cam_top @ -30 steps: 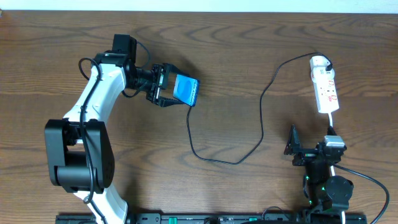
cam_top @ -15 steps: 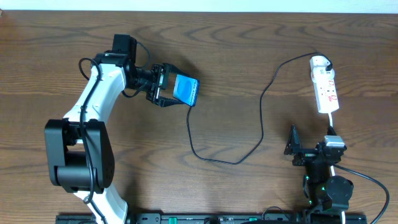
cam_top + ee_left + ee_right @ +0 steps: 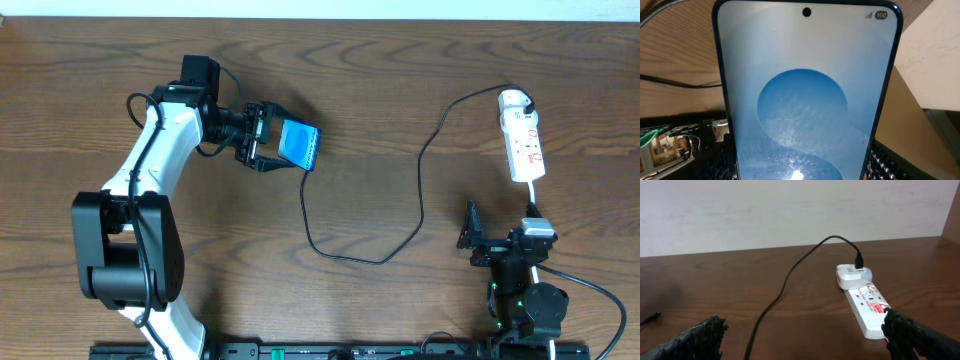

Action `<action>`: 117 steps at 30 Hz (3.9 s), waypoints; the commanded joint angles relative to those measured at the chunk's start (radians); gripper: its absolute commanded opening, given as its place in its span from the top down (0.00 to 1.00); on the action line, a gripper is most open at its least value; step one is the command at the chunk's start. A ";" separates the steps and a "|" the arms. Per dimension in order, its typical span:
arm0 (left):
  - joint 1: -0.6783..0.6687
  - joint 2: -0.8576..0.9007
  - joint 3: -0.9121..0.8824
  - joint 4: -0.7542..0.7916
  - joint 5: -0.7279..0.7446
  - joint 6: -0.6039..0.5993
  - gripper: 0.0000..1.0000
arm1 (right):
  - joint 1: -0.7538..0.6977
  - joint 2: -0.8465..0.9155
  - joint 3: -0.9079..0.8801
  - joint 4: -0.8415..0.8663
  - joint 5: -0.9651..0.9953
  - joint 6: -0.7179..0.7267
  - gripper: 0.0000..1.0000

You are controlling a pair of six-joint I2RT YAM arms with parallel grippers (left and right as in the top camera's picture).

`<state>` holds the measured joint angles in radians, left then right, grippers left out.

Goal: Plug charger to phone and switch on socket
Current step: 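Lift the phone with the left gripper and tilt it upright toward center, then move the right gripper toward the phone held by the left gripper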

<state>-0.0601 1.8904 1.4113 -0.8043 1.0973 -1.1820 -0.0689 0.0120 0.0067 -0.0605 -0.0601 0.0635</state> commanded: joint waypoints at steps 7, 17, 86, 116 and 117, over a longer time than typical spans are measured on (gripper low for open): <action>0.002 -0.028 -0.001 -0.002 0.044 -0.009 0.28 | 0.005 -0.007 -0.001 0.006 -0.029 0.011 0.01; 0.002 -0.028 -0.001 -0.002 0.044 -0.009 0.29 | 0.005 -0.007 -0.001 0.018 -0.055 0.011 0.01; -0.009 -0.028 -0.001 0.277 -0.348 -0.124 0.29 | 0.351 1.609 1.078 0.071 -0.642 0.431 0.05; -0.128 -0.028 -0.001 0.168 -0.508 -0.110 0.29 | 0.611 1.834 1.078 0.244 -0.428 0.685 0.46; -0.132 -0.028 -0.001 0.168 -0.507 -0.110 0.29 | 0.618 1.834 1.078 0.237 -0.415 0.686 0.46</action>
<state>-0.1822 1.8904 1.4105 -0.6323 0.5972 -1.3048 0.5251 1.8381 1.0672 0.1871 -0.5484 0.7231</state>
